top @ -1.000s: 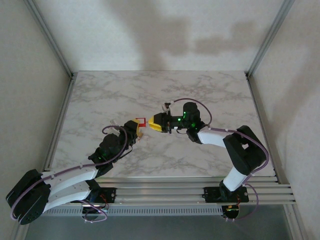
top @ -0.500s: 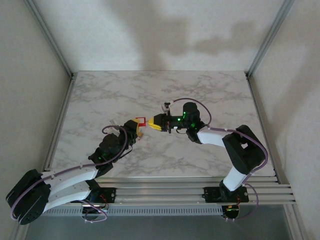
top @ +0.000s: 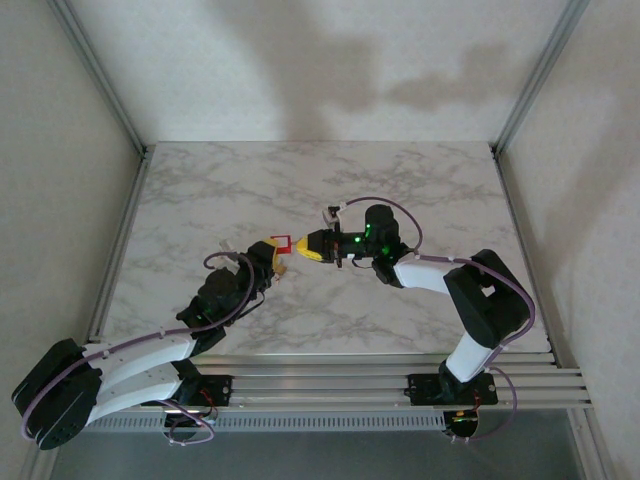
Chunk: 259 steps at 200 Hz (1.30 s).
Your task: Lock with the key
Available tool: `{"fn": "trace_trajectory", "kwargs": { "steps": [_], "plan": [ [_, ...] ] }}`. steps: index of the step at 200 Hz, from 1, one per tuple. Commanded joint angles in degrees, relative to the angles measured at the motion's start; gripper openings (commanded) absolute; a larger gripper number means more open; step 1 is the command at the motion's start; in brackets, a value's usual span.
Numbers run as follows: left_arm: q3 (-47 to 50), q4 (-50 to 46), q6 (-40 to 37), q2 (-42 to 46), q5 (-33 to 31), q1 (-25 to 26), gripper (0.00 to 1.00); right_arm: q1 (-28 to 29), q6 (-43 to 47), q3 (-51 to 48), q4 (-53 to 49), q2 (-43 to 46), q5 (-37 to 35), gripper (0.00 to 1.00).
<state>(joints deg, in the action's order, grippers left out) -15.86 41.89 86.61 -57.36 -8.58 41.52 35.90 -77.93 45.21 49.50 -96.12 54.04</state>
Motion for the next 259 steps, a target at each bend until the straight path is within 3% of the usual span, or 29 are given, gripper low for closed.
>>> {"fn": "trace_trajectory", "kwargs": {
  "steps": [1, 82, 259],
  "plan": [
    [0.98, 1.64, -0.59, 1.87, -0.48, 0.31, 0.00, -0.04, 2.19, -0.59, -0.10, 1.08, -1.70, 0.00],
    [2.93, 4.23, -0.14, 4.61, -3.02, 0.32, 0.00, -0.81, -1.25, -4.88, 8.22, 1.92, -7.08, 0.00],
    [4.49, 0.92, 0.01, 9.19, -8.63, 0.25, 0.00, -1.58, -3.76, -9.01, 11.06, 3.65, -9.50, 0.00]
  ]
}}
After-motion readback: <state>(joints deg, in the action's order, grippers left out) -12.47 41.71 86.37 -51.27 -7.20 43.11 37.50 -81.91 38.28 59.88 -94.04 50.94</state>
